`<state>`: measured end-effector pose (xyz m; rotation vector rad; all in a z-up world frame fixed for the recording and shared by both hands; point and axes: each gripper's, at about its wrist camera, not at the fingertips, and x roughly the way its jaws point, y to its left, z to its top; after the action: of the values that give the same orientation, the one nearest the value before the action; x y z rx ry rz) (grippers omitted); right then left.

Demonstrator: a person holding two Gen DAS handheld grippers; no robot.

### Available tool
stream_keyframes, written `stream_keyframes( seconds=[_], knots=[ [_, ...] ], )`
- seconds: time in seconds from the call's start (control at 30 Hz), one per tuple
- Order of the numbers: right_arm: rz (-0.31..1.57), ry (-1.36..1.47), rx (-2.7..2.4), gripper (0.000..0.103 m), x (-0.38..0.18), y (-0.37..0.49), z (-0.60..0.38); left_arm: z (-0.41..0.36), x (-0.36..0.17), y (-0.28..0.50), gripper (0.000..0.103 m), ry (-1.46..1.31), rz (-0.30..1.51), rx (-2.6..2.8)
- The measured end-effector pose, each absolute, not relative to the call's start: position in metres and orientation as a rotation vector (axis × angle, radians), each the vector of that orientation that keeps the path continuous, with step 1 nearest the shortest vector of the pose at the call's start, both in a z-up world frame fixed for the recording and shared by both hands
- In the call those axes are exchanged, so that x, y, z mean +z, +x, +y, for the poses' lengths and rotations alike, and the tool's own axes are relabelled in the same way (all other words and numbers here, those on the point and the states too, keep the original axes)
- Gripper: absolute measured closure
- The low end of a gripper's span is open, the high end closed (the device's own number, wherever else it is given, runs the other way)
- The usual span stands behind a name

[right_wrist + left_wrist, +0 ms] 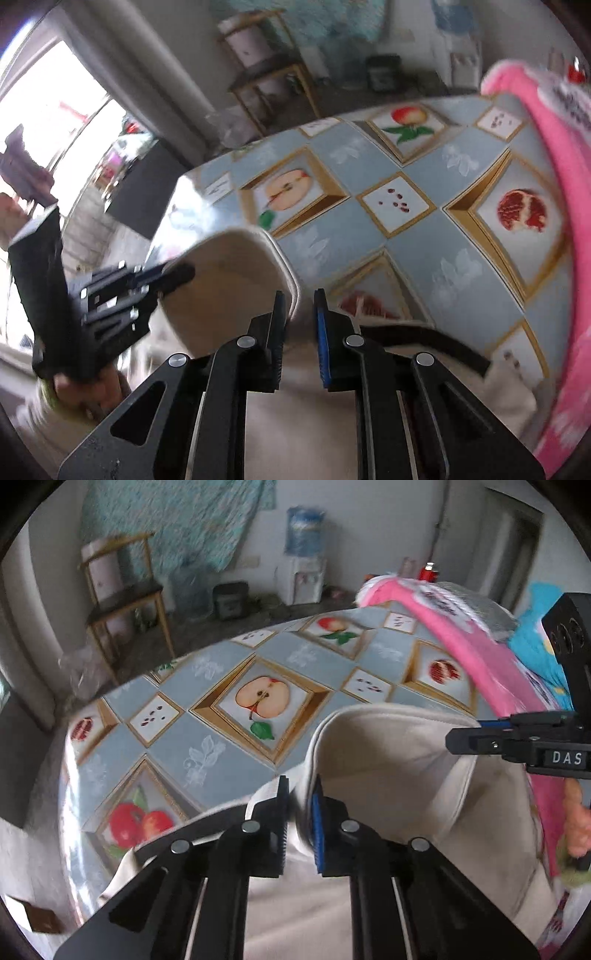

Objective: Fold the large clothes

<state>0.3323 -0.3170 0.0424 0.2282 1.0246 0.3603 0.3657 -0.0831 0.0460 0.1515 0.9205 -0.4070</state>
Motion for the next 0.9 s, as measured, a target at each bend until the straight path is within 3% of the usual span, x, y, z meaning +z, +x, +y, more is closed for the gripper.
stream_keyframes(
  seconds=[0.3,0.4,0.57,0.67,0.73,0.83,0.9],
  knots=[
    [1.131,0.106,0.394,0.082,0.014,0.237,-0.303,-0.073,0.021,0.283,0.092,0.31,0.929,-0.464],
    [1.092,0.153,0.403,0.064,0.03,0.216,-0.312,-0.071,0.002,0.271,0.091,0.342,0.955,-0.472],
    [0.927,0.232,0.47,0.062,0.076,0.216,-0.312,-0.062,-0.002,0.27,0.09,0.252,0.961,-0.486],
    [0.931,0.301,0.502,0.064,0.068,0.25,-0.3,-0.055,0.001,0.273,0.089,0.163,0.97,-0.498],
    [1.004,0.316,0.51,0.07,0.042,0.273,-0.285,-0.049,0.005,0.271,0.083,0.107,0.979,-0.52],
    [1.208,0.319,0.494,0.072,-0.02,0.291,-0.263,-0.034,0.013,0.263,0.065,-0.005,0.997,-0.582],
    [1.245,0.34,0.485,0.072,-0.036,0.288,-0.262,-0.02,0.017,0.26,0.051,-0.1,1.009,-0.606]
  ],
)
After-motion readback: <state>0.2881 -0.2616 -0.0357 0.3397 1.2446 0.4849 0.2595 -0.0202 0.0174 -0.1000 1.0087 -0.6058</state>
